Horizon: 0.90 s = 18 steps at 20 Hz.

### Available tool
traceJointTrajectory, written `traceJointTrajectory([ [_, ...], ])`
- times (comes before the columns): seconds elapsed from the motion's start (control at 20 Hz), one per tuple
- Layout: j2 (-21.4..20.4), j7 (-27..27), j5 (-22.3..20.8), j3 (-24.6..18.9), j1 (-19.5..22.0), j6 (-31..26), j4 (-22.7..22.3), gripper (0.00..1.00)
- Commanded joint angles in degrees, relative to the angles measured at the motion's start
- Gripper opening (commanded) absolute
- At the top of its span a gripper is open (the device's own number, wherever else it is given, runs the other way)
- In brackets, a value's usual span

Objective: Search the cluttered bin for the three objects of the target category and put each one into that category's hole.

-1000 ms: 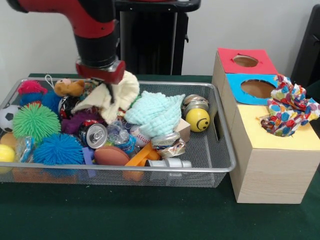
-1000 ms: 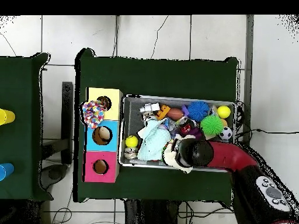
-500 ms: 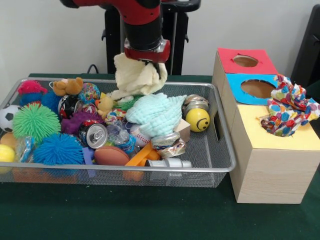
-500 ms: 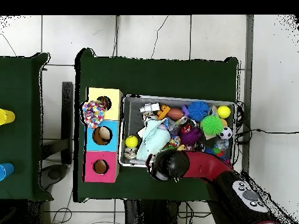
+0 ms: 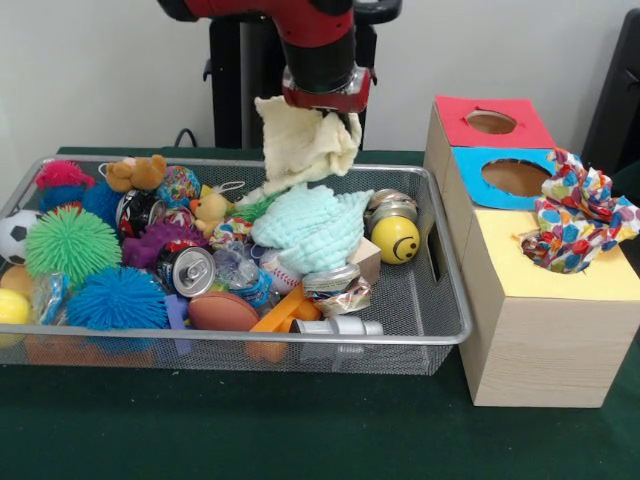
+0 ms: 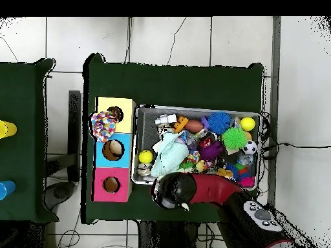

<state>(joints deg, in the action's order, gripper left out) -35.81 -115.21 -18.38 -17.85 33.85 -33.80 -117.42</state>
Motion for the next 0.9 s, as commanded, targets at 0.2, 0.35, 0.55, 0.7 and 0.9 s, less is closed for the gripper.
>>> traceJointTrajectory([
  [0.2,7.65,-3.58,3.45,-3.49,-1.21,4.13,2.26,0.0],
  [0.35,7.67,-3.75,3.29,-2.99,-1.86,4.2,3.27,0.0],
  [0.55,7.68,-3.96,2.98,-2.79,-2.06,5.23,4.22,1.0],
  [0.7,7.53,-5.05,3.45,-2.6,-2.34,6.08,3.94,1.0],
  [0.9,5.91,-7.47,3.56,-0.89,-4.33,6.59,3.58,1.0],
])
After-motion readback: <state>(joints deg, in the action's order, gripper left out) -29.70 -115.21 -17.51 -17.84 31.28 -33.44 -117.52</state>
